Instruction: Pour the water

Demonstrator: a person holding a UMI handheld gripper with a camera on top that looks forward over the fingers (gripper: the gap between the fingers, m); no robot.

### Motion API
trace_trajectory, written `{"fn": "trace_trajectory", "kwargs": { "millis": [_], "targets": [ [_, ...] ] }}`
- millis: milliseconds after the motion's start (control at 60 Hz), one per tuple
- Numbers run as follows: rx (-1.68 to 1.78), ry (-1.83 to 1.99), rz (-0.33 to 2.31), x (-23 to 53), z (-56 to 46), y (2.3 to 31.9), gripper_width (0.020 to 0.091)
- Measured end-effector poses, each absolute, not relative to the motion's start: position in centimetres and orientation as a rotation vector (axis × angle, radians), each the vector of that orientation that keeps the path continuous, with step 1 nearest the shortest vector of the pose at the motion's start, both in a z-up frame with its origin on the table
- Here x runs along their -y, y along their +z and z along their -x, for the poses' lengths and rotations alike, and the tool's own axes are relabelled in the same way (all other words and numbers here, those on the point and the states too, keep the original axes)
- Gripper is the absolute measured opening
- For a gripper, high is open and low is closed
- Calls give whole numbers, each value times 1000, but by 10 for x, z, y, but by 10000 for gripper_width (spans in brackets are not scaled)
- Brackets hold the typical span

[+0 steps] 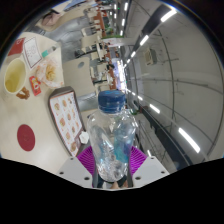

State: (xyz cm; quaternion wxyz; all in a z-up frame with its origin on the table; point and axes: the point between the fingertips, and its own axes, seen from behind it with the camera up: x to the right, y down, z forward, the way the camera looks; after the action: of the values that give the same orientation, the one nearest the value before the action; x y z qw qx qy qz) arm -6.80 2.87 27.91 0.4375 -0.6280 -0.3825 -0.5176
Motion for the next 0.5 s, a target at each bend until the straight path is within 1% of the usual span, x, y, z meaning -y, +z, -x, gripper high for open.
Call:
{"fn": "trace_trajectory", "kwargs": {
  "millis": [50,67,150,167,283,383,500],
  "targets": [
    [1062,-1328,1524,-34,97,265,394],
    [1100,-1346,1506,-39,105,256,392],
    [1297,-1429,1405,-42,144,235,393],
    [1334,-1439,1383,-44,149,225,392],
    [1573,-1515,1229,-43,184,190,394],
    [1696,-1544,1133,-39,200,172,393],
    [1716,-1519,1144,-36,204,166,392]
  ]
}}
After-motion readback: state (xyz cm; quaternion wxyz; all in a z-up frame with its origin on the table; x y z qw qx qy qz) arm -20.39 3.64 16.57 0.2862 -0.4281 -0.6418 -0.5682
